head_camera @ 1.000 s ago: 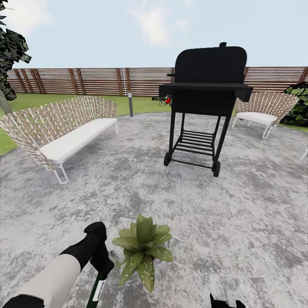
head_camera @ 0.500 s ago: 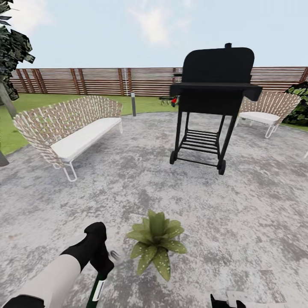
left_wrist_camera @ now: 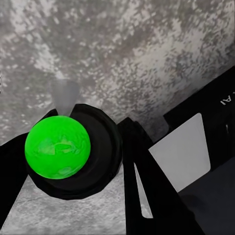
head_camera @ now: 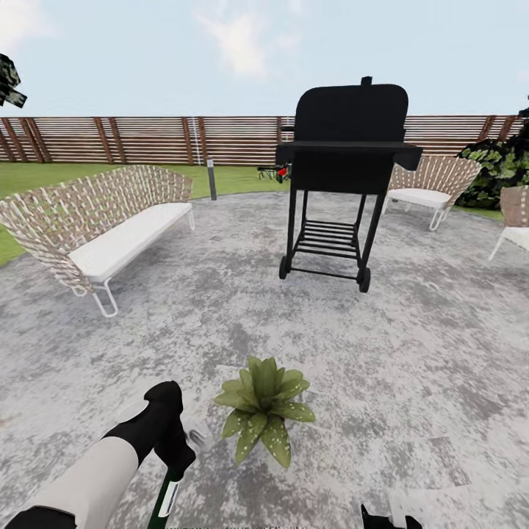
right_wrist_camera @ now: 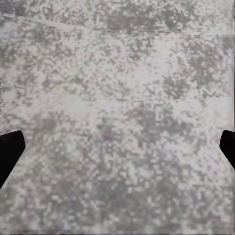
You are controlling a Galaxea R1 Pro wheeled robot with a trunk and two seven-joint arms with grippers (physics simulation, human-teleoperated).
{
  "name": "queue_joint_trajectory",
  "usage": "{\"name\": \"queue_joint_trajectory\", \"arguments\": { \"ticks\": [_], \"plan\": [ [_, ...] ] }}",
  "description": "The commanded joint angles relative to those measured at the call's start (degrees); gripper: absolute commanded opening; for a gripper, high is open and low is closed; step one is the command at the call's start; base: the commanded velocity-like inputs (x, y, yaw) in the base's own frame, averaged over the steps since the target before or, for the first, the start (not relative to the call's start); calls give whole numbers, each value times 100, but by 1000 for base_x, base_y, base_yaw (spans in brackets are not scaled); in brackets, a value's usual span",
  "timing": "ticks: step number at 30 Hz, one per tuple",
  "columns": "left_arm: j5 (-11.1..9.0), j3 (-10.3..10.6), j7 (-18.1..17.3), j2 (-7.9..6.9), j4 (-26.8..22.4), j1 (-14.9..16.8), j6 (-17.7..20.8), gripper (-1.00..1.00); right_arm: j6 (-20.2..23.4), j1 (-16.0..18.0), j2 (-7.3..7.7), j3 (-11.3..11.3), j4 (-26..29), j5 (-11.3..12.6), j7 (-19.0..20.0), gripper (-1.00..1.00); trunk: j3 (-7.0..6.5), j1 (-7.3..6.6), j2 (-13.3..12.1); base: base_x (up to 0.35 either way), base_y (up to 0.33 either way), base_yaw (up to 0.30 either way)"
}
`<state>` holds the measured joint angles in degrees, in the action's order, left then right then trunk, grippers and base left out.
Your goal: Pick up the pesticide atomizer in the garden and spray insectifuge to fully cover both potted plants in the garden.
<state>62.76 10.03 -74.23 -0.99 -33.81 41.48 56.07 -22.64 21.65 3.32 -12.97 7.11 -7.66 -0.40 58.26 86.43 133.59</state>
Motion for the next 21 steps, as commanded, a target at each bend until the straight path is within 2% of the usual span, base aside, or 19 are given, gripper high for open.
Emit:
{"name": "queue_joint_trajectory", "arguments": {
  "ticks": [1, 6, 11, 14, 21],
  "plan": [
    [35, 25, -57, -6, -12, 0, 47, -100, -22, 6, -3, -48, -7, -60, -4, 100, 5, -3, 2, -127, 276, -299],
    [27, 17, -57, -6, -12, 1, 52, -100, -21, 6, -3, -48, -7, -60, -4, 100, 5, -3, 2, -23, 300, -270],
    [26, 22, -57, 2, -12, 0, 53, -100, -25, 6, -24, -48, 1, -51, -4, 100, 5, -3, 2, 138, 266, -17],
    [27, 25, -57, 2, -12, 0, 53, -100, -22, 6, -23, -48, 1, -52, -4, 100, 5, -3, 2, 68, 60, -123],
    [26, 25, -57, 3, -12, 0, 53, -100, -21, 6, -16, -48, 1, -59, -4, 100, 5, -3, 2, 6, 6, -282]
  ]
}}
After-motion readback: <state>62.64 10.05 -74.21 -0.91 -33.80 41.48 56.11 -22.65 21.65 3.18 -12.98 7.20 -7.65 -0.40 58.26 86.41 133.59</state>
